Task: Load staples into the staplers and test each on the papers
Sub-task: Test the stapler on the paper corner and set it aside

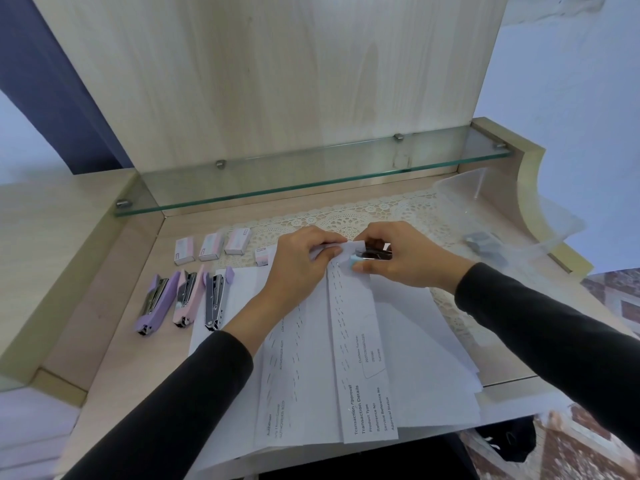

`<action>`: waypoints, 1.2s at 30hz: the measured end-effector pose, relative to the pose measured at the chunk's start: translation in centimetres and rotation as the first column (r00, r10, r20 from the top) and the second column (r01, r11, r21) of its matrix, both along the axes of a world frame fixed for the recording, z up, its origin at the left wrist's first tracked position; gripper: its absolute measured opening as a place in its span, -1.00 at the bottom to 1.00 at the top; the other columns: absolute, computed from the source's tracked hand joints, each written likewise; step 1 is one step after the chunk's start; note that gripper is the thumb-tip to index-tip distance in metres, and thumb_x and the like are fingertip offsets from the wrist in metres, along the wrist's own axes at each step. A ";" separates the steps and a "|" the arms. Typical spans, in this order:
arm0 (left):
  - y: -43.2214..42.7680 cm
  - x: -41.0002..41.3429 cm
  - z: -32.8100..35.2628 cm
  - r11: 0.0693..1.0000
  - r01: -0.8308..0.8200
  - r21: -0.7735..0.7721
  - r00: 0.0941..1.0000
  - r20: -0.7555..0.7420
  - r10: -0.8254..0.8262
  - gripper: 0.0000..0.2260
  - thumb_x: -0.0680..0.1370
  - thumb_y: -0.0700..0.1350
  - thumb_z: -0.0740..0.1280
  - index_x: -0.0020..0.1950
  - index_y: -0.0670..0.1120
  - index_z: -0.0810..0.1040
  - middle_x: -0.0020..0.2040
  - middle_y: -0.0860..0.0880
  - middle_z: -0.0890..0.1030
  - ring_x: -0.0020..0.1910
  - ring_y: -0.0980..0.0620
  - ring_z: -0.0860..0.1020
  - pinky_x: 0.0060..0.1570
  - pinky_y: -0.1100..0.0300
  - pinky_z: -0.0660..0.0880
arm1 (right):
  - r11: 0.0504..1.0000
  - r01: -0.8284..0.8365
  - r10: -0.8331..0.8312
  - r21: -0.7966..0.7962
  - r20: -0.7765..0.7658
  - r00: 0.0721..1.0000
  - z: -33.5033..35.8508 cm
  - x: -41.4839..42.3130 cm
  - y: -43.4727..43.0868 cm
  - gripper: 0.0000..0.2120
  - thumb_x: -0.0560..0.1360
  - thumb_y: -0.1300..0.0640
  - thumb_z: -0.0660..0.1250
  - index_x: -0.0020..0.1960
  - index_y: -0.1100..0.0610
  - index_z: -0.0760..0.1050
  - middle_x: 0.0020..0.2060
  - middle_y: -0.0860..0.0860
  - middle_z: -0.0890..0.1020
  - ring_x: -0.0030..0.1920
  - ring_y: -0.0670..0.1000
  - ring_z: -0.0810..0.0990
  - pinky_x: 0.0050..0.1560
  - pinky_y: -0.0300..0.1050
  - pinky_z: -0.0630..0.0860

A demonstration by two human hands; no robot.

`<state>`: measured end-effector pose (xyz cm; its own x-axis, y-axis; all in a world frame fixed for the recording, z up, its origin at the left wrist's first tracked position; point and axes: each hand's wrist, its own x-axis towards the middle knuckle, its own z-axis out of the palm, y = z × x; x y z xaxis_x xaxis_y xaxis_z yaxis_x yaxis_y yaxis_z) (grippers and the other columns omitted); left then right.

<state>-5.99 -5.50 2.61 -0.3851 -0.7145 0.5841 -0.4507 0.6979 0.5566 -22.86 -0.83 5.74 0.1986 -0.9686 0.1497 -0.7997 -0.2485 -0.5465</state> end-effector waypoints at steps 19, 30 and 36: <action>0.2 0.0 -0.3 1.000 0.017 0.002 1.000 -0.009 -0.017 -0.86 0.41 -0.32 0.41 -0.05 -0.21 0.65 -0.16 -0.08 0.65 -0.21 0.28 0.47 -0.13 0.57 0.34 | 0.999 0.030 -0.029 -0.023 0.031 0.999 0.1 0.0 0.4 -0.76 0.41 0.08 0.39 -0.09 0.26 0.53 -0.20 0.14 0.57 -0.18 0.12 0.49 -0.18 -0.08 0.40; -0.2 0.0 -0.1 0.999 0.033 -0.007 0.999 -0.001 -0.033 -0.87 0.40 -0.31 0.40 -0.07 -0.22 0.65 -0.19 -0.08 0.65 -0.22 0.25 0.47 -0.14 0.56 0.34 | 0.998 0.040 -0.041 -0.038 -0.015 0.999 0.0 0.1 -0.1 -0.77 0.44 0.08 0.36 -0.09 0.26 0.53 -0.27 0.09 0.52 -0.27 0.02 0.41 -0.30 -0.26 0.29; -0.6 0.1 -0.4 0.983 0.000 0.182 1.000 -0.005 0.001 -0.85 0.44 -0.30 0.39 0.00 -0.21 0.64 -0.13 0.03 0.59 -0.18 0.31 0.48 -0.11 0.59 0.33 | 0.996 0.081 -0.080 0.024 -0.019 0.997 -0.7 -2.2 0.0 -0.70 0.46 -0.01 0.31 0.11 0.13 0.53 -0.07 -0.01 0.58 -0.20 -0.11 0.48 -0.21 -0.38 0.35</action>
